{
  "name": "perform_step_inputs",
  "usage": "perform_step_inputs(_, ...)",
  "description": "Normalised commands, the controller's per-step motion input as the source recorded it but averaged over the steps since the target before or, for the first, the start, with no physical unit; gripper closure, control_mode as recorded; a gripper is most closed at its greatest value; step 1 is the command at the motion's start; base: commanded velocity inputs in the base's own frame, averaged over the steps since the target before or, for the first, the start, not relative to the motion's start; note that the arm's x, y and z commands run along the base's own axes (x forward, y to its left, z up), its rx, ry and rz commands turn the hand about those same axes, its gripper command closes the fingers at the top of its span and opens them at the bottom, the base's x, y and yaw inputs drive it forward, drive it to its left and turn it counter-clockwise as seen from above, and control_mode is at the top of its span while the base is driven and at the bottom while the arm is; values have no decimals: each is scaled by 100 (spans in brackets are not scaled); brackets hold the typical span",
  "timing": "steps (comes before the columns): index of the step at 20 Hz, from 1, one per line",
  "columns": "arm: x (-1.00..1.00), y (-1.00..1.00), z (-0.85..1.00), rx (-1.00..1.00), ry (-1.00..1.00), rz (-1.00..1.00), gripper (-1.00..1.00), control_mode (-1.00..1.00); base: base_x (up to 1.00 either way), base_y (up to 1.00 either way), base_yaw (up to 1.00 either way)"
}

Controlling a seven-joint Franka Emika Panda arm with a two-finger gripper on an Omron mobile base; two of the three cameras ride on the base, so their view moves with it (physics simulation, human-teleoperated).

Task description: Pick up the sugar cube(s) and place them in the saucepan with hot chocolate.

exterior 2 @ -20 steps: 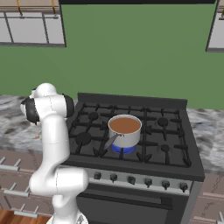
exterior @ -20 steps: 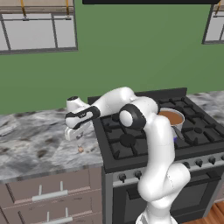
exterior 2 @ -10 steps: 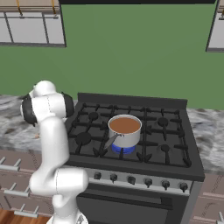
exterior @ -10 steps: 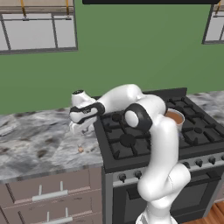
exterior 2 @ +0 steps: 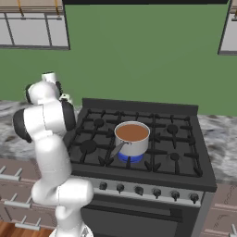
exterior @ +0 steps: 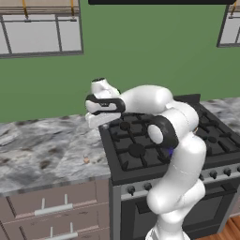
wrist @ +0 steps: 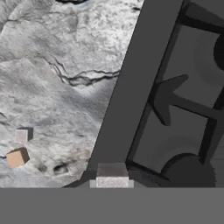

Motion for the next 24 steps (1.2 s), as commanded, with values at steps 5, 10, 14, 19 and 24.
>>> perform_step_inputs(5,-39,-84,35,0,0,-33,100,-100,0,0,0)
perform_step_inputs(10,-15,-99,19,0,-2,-30,100,-100,0,0,0)
perform_step_inputs(14,-1,-100,34,0,-1,-24,100,-100,0,0,0)
perform_step_inputs(19,0,-100,41,0,0,-19,100,-100,0,0,0)
perform_step_inputs(24,2,-100,27,0,0,-17,100,-100,0,0,0)
